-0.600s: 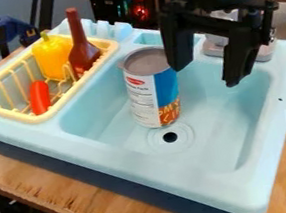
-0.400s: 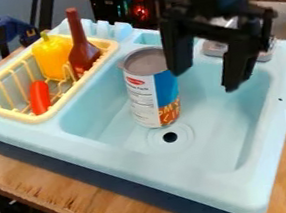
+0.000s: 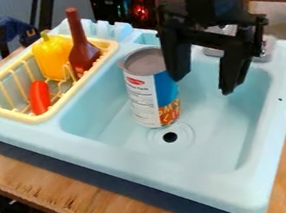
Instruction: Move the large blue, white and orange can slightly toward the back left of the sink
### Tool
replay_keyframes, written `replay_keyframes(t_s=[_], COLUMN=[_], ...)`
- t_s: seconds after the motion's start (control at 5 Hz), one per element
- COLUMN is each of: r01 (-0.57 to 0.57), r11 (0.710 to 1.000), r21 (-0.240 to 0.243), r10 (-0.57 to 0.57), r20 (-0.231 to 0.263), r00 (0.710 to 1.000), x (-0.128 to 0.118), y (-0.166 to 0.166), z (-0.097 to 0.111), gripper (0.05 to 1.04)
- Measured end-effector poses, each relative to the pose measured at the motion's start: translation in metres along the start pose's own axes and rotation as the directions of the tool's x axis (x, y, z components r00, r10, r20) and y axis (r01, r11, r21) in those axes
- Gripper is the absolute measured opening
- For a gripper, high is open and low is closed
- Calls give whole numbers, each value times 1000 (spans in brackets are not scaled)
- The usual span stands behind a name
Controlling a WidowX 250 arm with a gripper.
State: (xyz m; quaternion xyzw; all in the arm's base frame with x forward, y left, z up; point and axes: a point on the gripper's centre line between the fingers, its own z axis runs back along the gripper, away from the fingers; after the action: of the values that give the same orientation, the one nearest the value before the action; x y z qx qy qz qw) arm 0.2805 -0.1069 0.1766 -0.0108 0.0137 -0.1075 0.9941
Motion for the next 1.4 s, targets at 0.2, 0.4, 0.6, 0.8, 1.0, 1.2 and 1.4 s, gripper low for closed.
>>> replay_keyframes(t_s=[0.2, 0.4, 0.6, 0.8, 1.0, 1.2, 1.4], r01=[-22, -56, -62, -103, -128, -166, -215], r11=[999, 996, 993, 988, 983, 979, 970], r21=[-30, -75, -97, -118, -131, -121, -114], r10=[22, 59, 64, 106, 133, 172, 221], r20=[14, 28, 15, 20, 29, 42, 44], r00=[1000, 998, 998, 994, 991, 984, 974], x=[8, 17, 20, 20, 21, 23, 22], y=[3, 10, 13, 21, 26, 41, 62], z=[-6, -14, -24, -33, -38, -38, -38], gripper=[999, 999, 999, 999, 999, 999, 999])
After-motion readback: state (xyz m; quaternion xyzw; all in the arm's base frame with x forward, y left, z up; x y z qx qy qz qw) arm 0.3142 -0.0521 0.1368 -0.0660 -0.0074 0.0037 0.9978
